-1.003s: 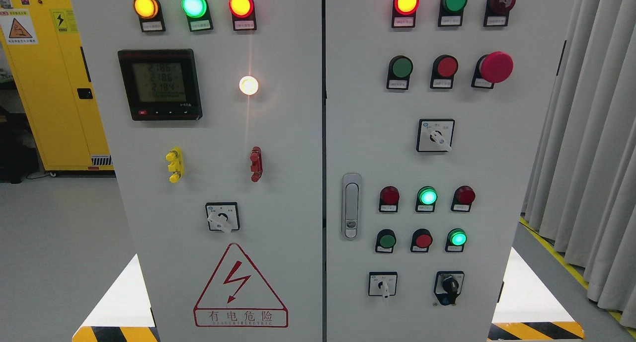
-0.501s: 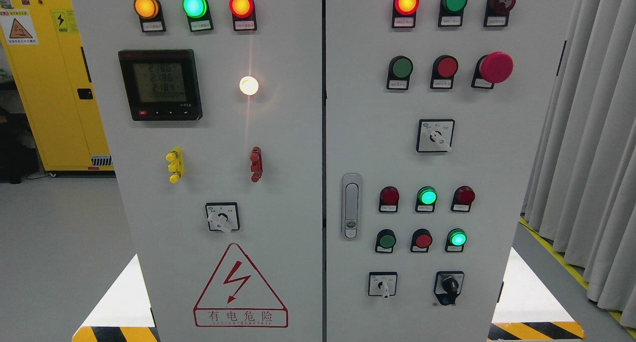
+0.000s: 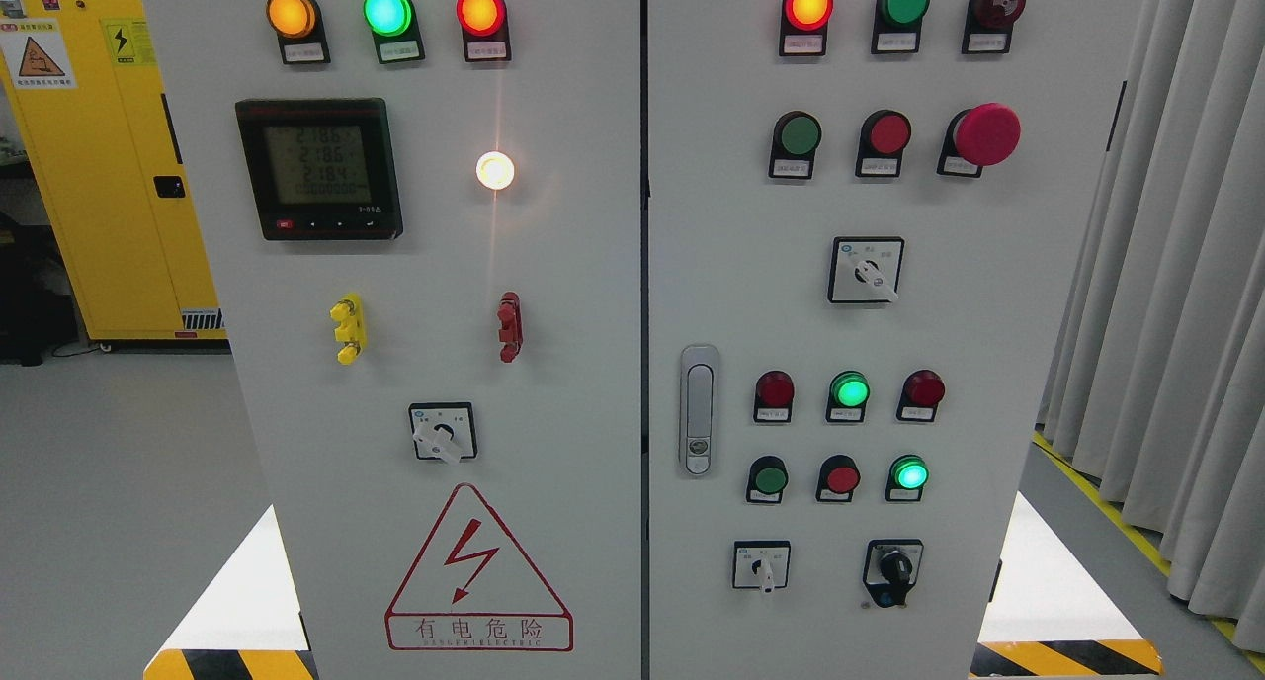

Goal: Turn on light switch 1

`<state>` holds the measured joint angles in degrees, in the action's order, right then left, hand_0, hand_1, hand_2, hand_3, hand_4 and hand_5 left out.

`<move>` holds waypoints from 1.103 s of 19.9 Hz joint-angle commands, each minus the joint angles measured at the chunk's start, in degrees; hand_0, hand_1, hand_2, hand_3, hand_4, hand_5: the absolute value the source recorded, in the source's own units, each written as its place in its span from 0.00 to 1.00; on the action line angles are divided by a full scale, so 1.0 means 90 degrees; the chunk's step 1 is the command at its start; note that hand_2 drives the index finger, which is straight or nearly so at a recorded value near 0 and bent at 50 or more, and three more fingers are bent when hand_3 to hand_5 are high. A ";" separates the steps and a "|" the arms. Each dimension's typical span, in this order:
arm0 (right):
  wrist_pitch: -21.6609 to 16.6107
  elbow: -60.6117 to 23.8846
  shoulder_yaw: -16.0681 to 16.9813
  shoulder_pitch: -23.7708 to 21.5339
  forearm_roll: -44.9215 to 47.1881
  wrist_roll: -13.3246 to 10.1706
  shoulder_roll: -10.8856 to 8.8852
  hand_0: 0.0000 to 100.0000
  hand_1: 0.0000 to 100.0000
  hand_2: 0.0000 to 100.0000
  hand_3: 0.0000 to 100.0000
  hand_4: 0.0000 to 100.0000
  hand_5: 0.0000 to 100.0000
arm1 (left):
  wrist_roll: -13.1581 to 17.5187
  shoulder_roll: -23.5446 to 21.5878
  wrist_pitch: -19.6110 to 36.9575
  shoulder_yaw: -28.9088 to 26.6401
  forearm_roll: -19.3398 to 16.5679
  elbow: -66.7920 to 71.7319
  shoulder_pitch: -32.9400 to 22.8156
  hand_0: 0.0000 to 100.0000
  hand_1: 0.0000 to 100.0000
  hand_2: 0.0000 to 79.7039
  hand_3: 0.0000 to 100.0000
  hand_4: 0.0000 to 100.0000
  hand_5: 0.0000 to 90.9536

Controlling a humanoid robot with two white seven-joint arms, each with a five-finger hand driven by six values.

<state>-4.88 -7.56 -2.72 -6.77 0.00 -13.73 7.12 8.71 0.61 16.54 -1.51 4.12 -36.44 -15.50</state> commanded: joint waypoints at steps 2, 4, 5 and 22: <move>0.0005 0.0000 0.0000 0.0000 0.0186 0.0002 0.0000 0.00 0.50 0.04 0.00 0.00 0.00 | 0.0096 0.0147 -0.0567 -0.0056 -0.0009 0.2768 0.0168 0.12 0.28 0.00 0.00 0.00 0.00; 0.0005 0.0000 0.0000 0.0000 0.0186 0.0002 0.0000 0.00 0.50 0.04 0.00 0.00 0.00 | 0.0057 0.0156 -0.0617 -0.0056 -0.0009 0.2963 0.0334 0.13 0.25 0.00 0.00 0.00 0.00; 0.0005 0.0000 0.0000 0.0000 0.0186 0.0002 0.0000 0.00 0.50 0.04 0.00 0.00 0.00 | 0.0057 0.0156 -0.0627 -0.0056 -0.0009 0.3042 0.0403 0.13 0.23 0.00 0.00 0.00 0.00; 0.0005 0.0000 0.0000 0.0000 0.0186 0.0002 0.0000 0.00 0.50 0.04 0.00 0.00 0.00 | 0.0008 0.0225 -0.0646 0.0070 -0.0028 0.3170 0.0638 0.13 0.18 0.00 0.00 0.00 0.00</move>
<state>-4.88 -7.56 -2.72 -6.77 0.00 -13.73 7.12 8.83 2.18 10.74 -1.01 4.05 -12.10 -10.62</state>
